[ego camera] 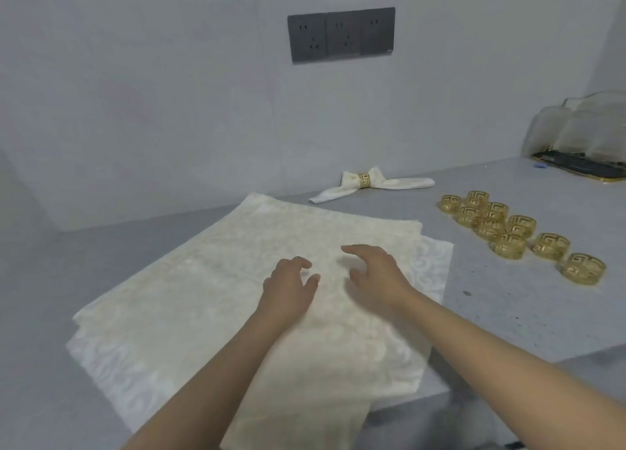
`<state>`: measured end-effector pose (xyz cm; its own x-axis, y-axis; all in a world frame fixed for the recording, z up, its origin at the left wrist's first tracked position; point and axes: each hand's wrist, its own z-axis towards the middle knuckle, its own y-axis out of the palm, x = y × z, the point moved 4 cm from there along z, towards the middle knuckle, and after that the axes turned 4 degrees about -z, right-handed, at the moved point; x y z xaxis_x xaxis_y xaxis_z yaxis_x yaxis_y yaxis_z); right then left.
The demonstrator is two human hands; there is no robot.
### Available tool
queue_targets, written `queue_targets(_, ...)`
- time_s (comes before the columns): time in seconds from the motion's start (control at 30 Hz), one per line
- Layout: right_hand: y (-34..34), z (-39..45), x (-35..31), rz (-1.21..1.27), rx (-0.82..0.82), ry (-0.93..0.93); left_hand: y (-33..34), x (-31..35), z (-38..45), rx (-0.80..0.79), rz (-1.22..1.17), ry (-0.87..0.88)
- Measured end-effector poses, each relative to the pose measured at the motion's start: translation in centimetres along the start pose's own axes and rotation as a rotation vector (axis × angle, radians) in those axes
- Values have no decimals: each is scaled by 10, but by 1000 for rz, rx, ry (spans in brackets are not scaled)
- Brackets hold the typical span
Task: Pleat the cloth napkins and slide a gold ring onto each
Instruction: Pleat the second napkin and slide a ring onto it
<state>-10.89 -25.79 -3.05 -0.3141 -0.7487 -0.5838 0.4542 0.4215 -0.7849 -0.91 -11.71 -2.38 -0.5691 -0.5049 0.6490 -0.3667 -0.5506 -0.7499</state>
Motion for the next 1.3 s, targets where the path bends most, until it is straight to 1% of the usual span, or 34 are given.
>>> queue_targets(0.13, 21, -45, -15, 56, -76, -12, -12, -27, -53, -68, 75, -46)
queue_targets(0.3, 26, -80, -38, 128, -209, -101, -32, -43, -96, -168, 95, -42)
queue_targets(0.43, 27, -97, -46, 33, -330, -223, -47, -53, -118, -263, 12, -20)
queue_targets(0.57, 21, -108, -43, 114, -493, -193, -54, -59, -130, -376, -72, 0)
queue_targets(0.63, 22, -111, -42, 119, -538, -206, -54, -62, -132, -414, -105, -12)
queue_targets(0.73, 23, -111, -42, 125, -523, -216, -53, -61, -133, -436, -96, -5)
queue_targets(0.93, 19, -108, -40, 176, -449, -147, -56, -59, -130, -330, -65, 17)
queue_targets(1.03, 13, -106, -44, 214, -439, -129, -61, -59, -130, -280, -123, 10)
queue_targets(1.1, 7, -103, -47, 250, -414, -135, -66, -54, -129, -236, -129, 17)
queue_targets(1.17, 1, -100, -51, 208, -372, -156, -71, -47, -128, -209, -99, 42)
queue_targets(1.23, -2, -97, -54, 172, -369, -168, -75, -41, -126, -219, -92, 42)
queue_targets(1.3, -6, -94, -57, 168, -405, -169, -81, -36, -124, -255, -84, 8)
